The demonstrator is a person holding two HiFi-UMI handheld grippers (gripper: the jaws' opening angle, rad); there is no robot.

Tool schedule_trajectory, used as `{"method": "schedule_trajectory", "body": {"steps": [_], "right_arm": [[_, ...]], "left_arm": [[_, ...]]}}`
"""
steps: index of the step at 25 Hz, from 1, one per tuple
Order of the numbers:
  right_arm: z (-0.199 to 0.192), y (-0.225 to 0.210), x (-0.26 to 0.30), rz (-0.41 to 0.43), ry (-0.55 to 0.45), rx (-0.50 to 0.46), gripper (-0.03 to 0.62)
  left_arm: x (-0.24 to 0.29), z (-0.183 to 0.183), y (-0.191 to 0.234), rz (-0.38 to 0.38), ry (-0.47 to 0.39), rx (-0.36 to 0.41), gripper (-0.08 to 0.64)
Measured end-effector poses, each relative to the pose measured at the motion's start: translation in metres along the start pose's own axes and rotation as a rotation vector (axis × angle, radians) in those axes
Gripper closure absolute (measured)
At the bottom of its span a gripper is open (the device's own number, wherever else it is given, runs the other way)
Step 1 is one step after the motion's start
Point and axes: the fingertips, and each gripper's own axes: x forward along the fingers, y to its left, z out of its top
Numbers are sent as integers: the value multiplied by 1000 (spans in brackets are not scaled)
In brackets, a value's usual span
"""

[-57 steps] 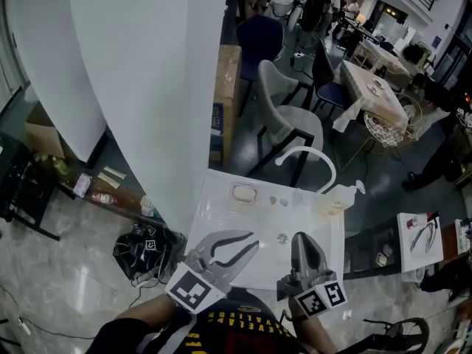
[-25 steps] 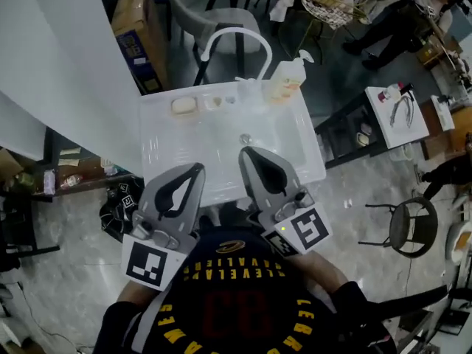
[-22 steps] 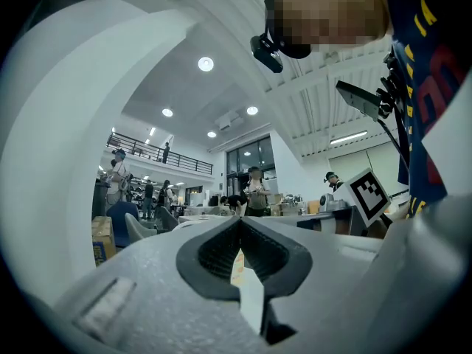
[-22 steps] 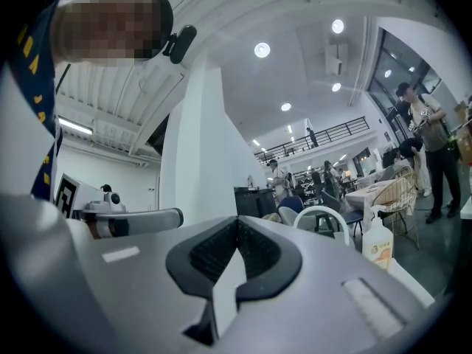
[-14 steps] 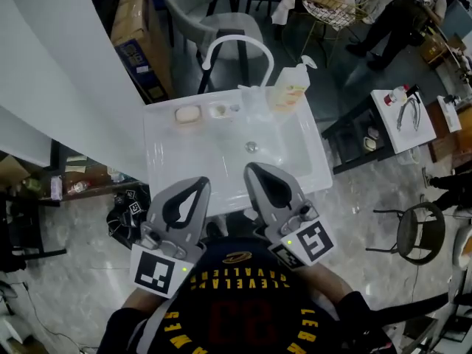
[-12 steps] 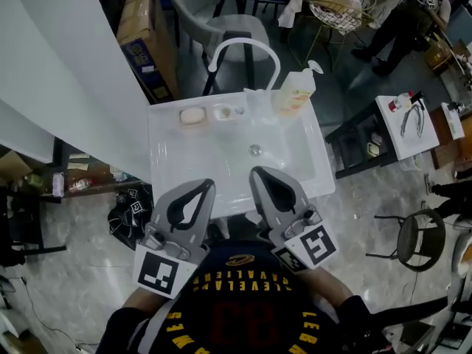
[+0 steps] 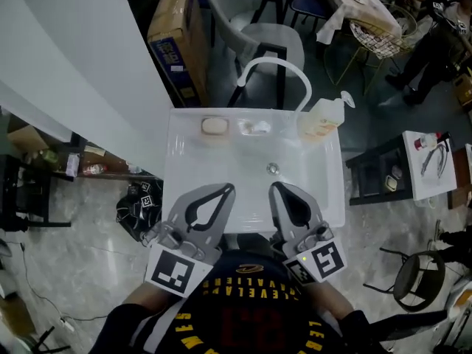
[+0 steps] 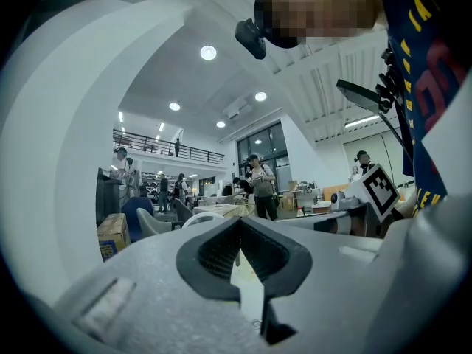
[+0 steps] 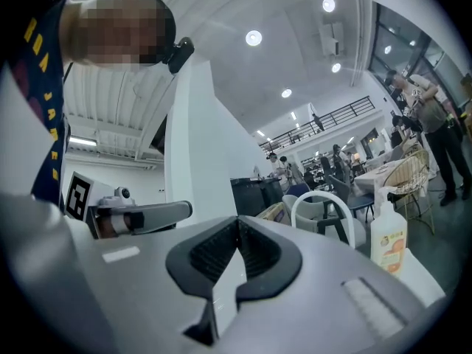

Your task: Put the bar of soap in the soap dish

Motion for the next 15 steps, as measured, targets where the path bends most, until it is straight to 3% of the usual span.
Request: {"method": "schedule_trajectory", "body": {"steps": [15], "right_arm": [[-15,-77,37,92,43,74,592]], "left_arm": [[78,-23,20,95,111,68,557]]}}
